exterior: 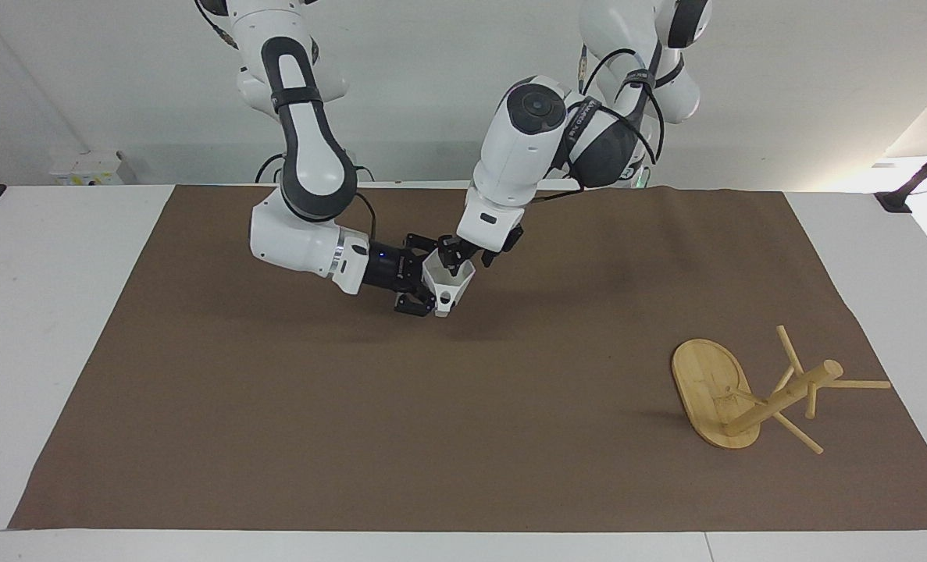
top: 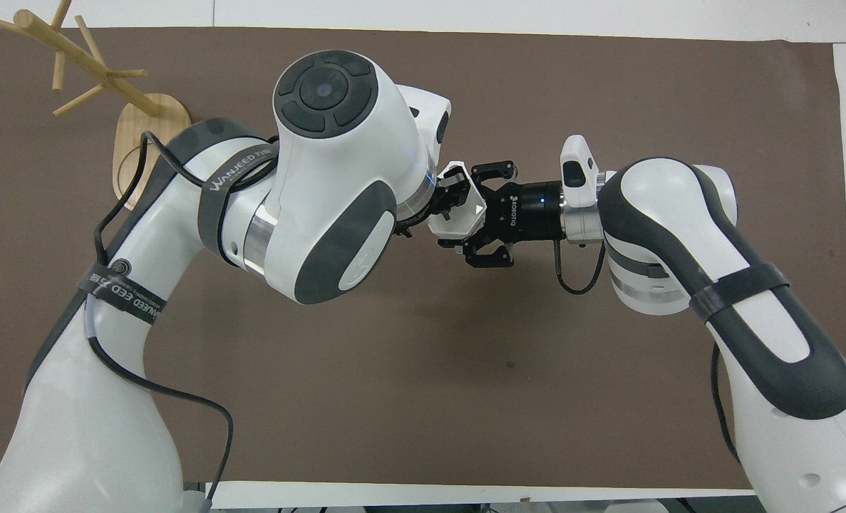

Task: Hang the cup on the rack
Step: 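Grasp the cup with the left gripper beside the right gripper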

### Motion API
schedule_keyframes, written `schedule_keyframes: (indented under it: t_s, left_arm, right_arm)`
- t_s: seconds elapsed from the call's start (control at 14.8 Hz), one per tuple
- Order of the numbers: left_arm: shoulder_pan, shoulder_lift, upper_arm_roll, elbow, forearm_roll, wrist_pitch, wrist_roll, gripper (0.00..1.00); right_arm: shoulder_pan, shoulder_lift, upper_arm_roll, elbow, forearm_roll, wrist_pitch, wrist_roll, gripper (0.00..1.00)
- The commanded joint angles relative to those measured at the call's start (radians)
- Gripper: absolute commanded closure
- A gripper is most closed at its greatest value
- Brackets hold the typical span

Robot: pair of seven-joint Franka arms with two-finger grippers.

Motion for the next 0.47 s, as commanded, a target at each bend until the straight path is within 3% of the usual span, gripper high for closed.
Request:
schedule_keyframes:
  t_s: [0.0, 0.27, 0.34, 0.41]
  left_arm:
    - [-0.020, -0.041, 0.012, -0.053, 0.019, 0.015, -0.010, 1.00]
    - [-0.020, -0.040, 0.018, -0.024, 0.025, -0.033, -0.015, 1.00]
    - [-0.020, -0.040, 0.021, -0.019, 0.025, -0.041, -0.015, 1.00]
    - [-0.020, -0.043, 0.023, -0.019, 0.040, -0.040, -0.015, 1.00]
  right_arm:
    - [-0.005, -0.012, 0.002, -0.015, 0.022, 0.005, -0.003, 0.68]
    - [-0.007, -0.012, 0.002, -0.013, 0.022, 0.001, -0.005, 0.65]
    - [-0.008, -0.012, 0.002, -0.013, 0.022, -0.002, -0.008, 0.57]
    - [-0.015, -0.012, 0.002, -0.013, 0.022, -0.005, -0.009, 0.36]
